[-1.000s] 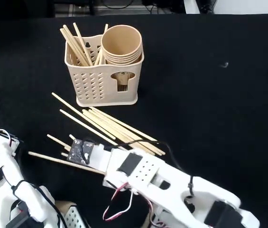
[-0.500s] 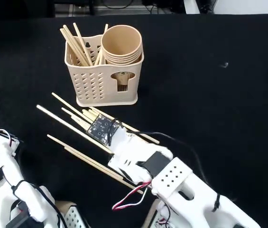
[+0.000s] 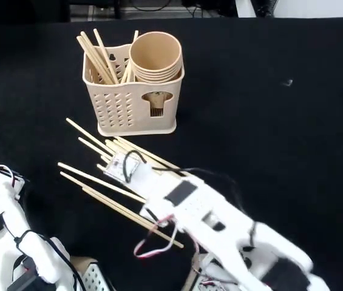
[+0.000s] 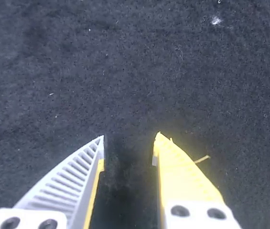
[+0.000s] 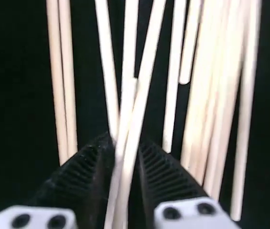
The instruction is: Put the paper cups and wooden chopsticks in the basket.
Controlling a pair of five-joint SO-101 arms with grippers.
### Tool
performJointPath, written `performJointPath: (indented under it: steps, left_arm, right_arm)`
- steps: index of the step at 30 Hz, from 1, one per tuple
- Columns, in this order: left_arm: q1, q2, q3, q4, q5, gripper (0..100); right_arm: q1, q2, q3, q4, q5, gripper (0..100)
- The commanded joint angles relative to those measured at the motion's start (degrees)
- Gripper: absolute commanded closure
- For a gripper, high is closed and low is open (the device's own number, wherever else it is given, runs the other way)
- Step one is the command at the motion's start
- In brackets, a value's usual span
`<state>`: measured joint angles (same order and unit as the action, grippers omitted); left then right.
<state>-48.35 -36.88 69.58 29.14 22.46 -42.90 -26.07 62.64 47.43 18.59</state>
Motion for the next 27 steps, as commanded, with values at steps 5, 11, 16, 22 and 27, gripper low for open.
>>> performJointPath:
  steps: [5,11,16,22,27]
  left_arm:
    - [0.7,-1.4,-0.8,-0.6,-0.5,83]
    - [0.7,-1.4,-0.8,-0.8,-0.5,83]
    - [0.7,-1.4,-0.9,-0.8,-0.5,83]
    - [0.7,-1.4,-1.0,-0.8,-0.5,83]
    - [0.7,-1.4,-1.1,-0.8,-0.5,83]
  right_arm:
    - [0.4,3.1,-5.2,-1.1,-2.5,83.3]
    - [0.4,3.2,-4.1,-5.7,-2.5,83.3]
    - [-2.6,6.5,-3.6,-8.9,-2.5,83.5]
    - [-5.3,12.2,-6.1,-9.0,-2.2,83.5]
    - [-3.4,13.8,-7.9,-8.8,-2.5,83.2]
